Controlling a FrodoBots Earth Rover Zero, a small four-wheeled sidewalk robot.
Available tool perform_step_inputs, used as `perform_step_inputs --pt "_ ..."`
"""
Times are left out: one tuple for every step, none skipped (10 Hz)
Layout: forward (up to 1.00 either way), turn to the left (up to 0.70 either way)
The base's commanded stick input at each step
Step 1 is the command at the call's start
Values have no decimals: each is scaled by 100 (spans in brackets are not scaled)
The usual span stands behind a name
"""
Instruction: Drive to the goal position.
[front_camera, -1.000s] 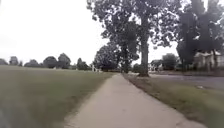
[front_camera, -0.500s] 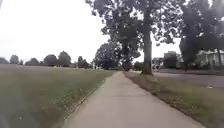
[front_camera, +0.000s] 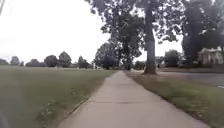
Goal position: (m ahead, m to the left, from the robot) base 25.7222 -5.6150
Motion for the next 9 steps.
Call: perform_step_inputs --pt "100 0" --pt "100 0" --pt "100 0" --pt "100 0" --pt "100 0" --pt "100 0" --pt "100 0" --pt "100 0" --pt "100 0"
